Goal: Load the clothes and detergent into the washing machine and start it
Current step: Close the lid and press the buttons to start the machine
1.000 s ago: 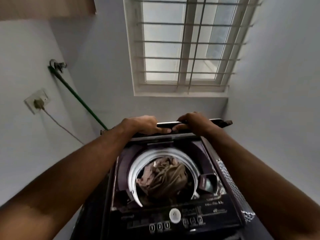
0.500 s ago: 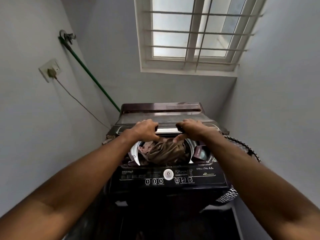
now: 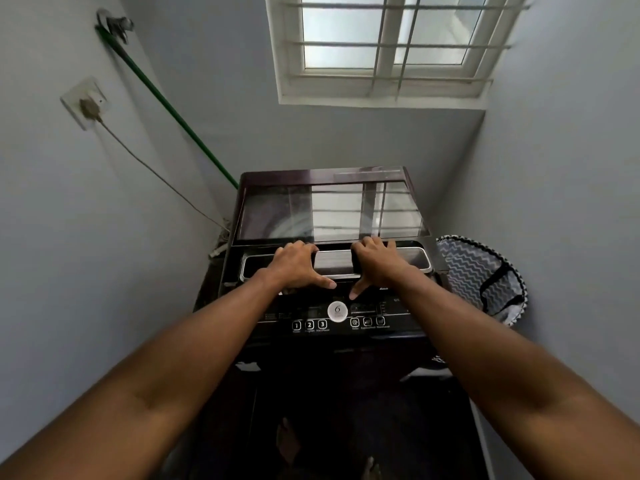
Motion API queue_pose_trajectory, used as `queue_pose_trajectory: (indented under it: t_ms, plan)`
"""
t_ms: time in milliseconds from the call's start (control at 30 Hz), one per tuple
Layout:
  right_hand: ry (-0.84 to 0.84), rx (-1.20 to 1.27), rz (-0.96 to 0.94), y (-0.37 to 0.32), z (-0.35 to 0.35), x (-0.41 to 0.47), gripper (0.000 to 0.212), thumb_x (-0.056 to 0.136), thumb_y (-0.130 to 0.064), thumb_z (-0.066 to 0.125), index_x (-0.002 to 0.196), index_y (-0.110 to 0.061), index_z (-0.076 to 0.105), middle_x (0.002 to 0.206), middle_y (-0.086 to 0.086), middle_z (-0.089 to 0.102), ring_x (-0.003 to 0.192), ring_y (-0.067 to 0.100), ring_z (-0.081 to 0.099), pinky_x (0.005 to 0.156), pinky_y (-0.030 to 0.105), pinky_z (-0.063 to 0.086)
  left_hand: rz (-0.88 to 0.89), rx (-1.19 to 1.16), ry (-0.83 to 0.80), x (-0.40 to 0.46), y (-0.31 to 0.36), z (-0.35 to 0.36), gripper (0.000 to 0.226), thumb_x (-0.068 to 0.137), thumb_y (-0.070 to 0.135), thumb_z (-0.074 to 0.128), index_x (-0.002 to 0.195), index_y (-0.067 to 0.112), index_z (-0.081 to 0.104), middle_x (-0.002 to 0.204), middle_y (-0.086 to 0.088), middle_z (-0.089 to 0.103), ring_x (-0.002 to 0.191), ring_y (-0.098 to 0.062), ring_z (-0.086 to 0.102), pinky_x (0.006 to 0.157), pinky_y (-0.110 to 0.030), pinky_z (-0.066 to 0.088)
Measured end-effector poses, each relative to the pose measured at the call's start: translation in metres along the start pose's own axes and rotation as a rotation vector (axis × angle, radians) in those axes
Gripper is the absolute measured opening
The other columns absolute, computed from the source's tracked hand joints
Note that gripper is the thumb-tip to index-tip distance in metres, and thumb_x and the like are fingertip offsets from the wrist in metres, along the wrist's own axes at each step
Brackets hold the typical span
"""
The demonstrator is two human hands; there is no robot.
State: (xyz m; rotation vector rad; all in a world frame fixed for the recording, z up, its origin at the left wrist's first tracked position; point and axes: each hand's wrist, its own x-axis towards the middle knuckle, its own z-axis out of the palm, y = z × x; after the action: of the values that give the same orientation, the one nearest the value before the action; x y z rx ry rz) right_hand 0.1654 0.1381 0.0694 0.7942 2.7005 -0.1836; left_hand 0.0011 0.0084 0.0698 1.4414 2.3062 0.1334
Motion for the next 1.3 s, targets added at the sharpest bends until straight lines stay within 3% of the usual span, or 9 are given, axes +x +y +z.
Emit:
queue_pose_trajectory:
  t_ms: [333, 567, 800, 1000, 1167, 1233, 1300]
  plan:
    - [-0.056, 0.060, 0.036, -0.006, 0.015, 0.005, 0.114, 0.045, -0.071, 0.084, 0.135, -0.013, 0.044, 0.136, 0.009, 0.048, 0.130, 0.029, 0.041, 0.106, 0.058, 0.031, -0.021, -0.013, 0.009, 0.004, -0.005, 0.028, 0.103, 0.056, 0.071, 0.080, 0.141, 0.023, 0.048, 0.137, -0.005, 0.054, 0.128, -0.025, 0.048, 0.108, -0.042, 0.034]
    - [-0.092, 0.201, 0.104, -0.008, 0.015, 0.014, 0.084, 0.068, -0.066, 0.077, 0.128, -0.012, 0.053, 0.131, 0.008, 0.052, 0.127, 0.029, 0.044, 0.108, 0.062, 0.030, -0.049, -0.083, 0.002, 0.010, -0.009, 0.034, 0.094, 0.059, 0.068, 0.080, 0.136, 0.024, 0.052, 0.134, -0.003, 0.058, 0.126, -0.023, 0.051, 0.107, -0.040, 0.039]
    - [-0.158, 0.217, 0.170, -0.014, 0.007, 0.025, 0.085, 0.059, -0.062, 0.085, 0.123, -0.015, 0.055, 0.129, 0.007, 0.056, 0.126, 0.029, 0.047, 0.103, 0.060, 0.036, -0.065, -0.108, 0.024, 0.015, -0.012, 0.042, 0.088, 0.059, 0.059, 0.086, 0.133, 0.024, 0.055, 0.132, -0.003, 0.059, 0.125, -0.023, 0.052, 0.106, -0.042, 0.038]
    - [-0.236, 0.192, 0.183, -0.016, 0.000, 0.032, 0.090, 0.056, -0.061, 0.087, 0.125, -0.016, 0.051, 0.128, 0.006, 0.053, 0.128, 0.029, 0.037, 0.097, 0.060, 0.040, -0.066, -0.181, 0.056, 0.016, -0.018, 0.047, 0.083, 0.056, 0.059, 0.087, 0.128, 0.027, 0.058, 0.127, 0.000, 0.060, 0.122, -0.022, 0.051, 0.104, -0.038, 0.035]
    - [-0.304, 0.166, 0.206, -0.020, -0.003, 0.042, 0.092, 0.054, -0.058, 0.089, 0.126, -0.016, 0.051, 0.124, 0.009, 0.052, 0.125, 0.034, 0.036, 0.101, 0.061, 0.042, -0.045, -0.210, 0.012, 0.017, -0.025, 0.048, 0.082, 0.059, 0.063, 0.083, 0.131, 0.034, 0.054, 0.128, 0.002, 0.057, 0.122, -0.022, 0.046, 0.104, -0.035, 0.030]
    - [-0.347, 0.116, 0.209, -0.026, -0.009, 0.045, 0.089, 0.054, -0.059, 0.089, 0.123, -0.016, 0.054, 0.117, 0.008, 0.054, 0.121, 0.034, 0.041, 0.101, 0.054, 0.045, -0.024, -0.181, -0.008, 0.017, -0.026, 0.048, 0.081, 0.065, 0.064, 0.079, 0.136, 0.038, 0.050, 0.130, 0.001, 0.055, 0.124, -0.023, 0.043, 0.105, -0.035, 0.027]
    - [-0.392, 0.029, 0.180, -0.033, -0.018, 0.049, 0.084, 0.059, -0.058, 0.087, 0.124, -0.012, 0.059, 0.111, 0.007, 0.060, 0.114, 0.031, 0.054, 0.093, 0.037, 0.047, 0.004, -0.175, -0.087, 0.016, -0.027, 0.046, 0.076, 0.075, 0.059, 0.074, 0.142, 0.046, 0.041, 0.136, 0.000, 0.049, 0.128, -0.026, 0.038, 0.107, -0.036, 0.024]
